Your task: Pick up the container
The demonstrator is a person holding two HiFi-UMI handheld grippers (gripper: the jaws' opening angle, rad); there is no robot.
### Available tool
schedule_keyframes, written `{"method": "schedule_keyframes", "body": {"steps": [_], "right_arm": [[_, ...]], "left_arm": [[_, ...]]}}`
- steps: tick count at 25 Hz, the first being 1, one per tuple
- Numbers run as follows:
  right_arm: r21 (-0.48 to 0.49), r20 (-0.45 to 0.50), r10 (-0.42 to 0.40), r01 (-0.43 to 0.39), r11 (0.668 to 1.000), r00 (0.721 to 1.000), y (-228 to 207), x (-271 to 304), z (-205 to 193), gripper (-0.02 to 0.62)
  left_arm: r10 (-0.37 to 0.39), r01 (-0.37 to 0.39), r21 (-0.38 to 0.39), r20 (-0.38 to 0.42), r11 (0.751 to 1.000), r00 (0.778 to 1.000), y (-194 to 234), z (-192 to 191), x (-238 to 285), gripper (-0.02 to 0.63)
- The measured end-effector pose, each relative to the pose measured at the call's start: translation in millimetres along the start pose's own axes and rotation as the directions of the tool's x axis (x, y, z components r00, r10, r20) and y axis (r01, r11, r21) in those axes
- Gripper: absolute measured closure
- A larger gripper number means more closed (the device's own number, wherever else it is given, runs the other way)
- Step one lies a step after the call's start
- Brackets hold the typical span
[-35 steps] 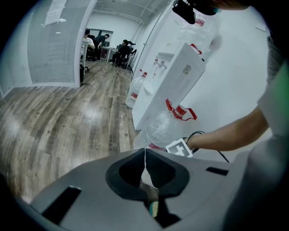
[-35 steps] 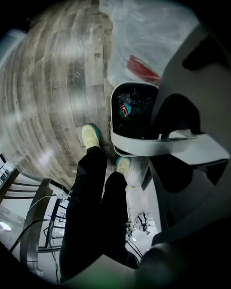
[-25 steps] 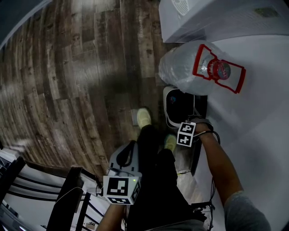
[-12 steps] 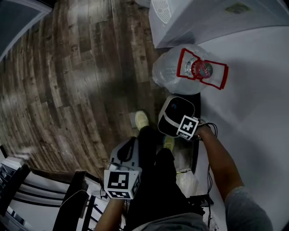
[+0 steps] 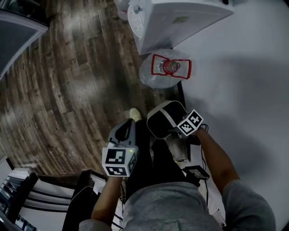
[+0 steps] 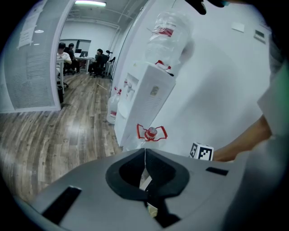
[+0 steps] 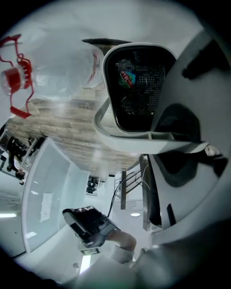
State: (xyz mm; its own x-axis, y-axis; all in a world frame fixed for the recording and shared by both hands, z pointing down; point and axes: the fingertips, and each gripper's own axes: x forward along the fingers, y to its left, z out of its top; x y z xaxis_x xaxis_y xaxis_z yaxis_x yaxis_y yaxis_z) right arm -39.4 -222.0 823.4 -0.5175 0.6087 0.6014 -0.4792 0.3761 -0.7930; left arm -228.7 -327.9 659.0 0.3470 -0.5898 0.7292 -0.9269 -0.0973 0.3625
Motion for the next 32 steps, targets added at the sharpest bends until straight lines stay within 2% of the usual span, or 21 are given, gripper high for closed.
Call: {"method": "schedule_keyframes", "body": {"steps": [6, 8, 10, 14, 18, 24, 26, 28, 32], "right_arm": [[0.033, 0.184, 0.030, -0.037, 0.999, 0.982, 71, -57, 18, 0.568], [0.049, 0.254, 0.045, -0.059, 0.997, 0.966, 97, -81, 22, 0.568], [0.066, 0.343, 0.064, -0.092, 0.994, 0.937, 119, -107, 28, 0.568], [0.097, 0.523, 0.105, -0.181, 0.979, 0.846, 154, -161, 36, 0.568], [0.088, 0.652, 0.135, -0.252, 0.964, 0.746, 189, -199, 33, 0.568], [0.032, 0.810, 0.193, -0.370, 0.928, 0.553, 231, -250, 14, 0.566], [-0.011, 0.834, 0.223, -0.388, 0.921, 0.505, 242, -263, 4, 0.566], [-0.024, 0.847, 0.227, -0.393, 0.919, 0.480, 247, -268, -13, 0.566], [0.011, 0.856, 0.184, -0.373, 0.928, 0.483, 256, -264, -47, 0.566]], "left_arm": [[-0.027, 0.026, 0.087, 0.011, 0.996, 1.000, -42, 35, -36, 0.589], [-0.038, 0.035, 0.100, 0.022, 0.994, 0.999, -56, 46, -53, 0.590], [-0.046, 0.041, 0.118, 0.036, 0.992, 0.998, -69, 55, -67, 0.590], [-0.048, 0.038, 0.149, 0.068, 0.988, 0.997, -97, 66, -90, 0.589], [-0.052, 0.034, 0.161, 0.107, 0.986, 0.993, -128, 74, -107, 0.589], [-0.076, 0.044, 0.210, 0.145, 0.977, 0.987, -180, 63, -134, 0.590], [-0.080, 0.043, 0.217, 0.164, 0.975, 0.983, -194, 58, -143, 0.590], [-0.085, 0.045, 0.218, 0.176, 0.975, 0.981, -208, 50, -150, 0.589], [-0.094, 0.045, 0.238, 0.201, 0.970, 0.975, -234, 34, -171, 0.589]]}}
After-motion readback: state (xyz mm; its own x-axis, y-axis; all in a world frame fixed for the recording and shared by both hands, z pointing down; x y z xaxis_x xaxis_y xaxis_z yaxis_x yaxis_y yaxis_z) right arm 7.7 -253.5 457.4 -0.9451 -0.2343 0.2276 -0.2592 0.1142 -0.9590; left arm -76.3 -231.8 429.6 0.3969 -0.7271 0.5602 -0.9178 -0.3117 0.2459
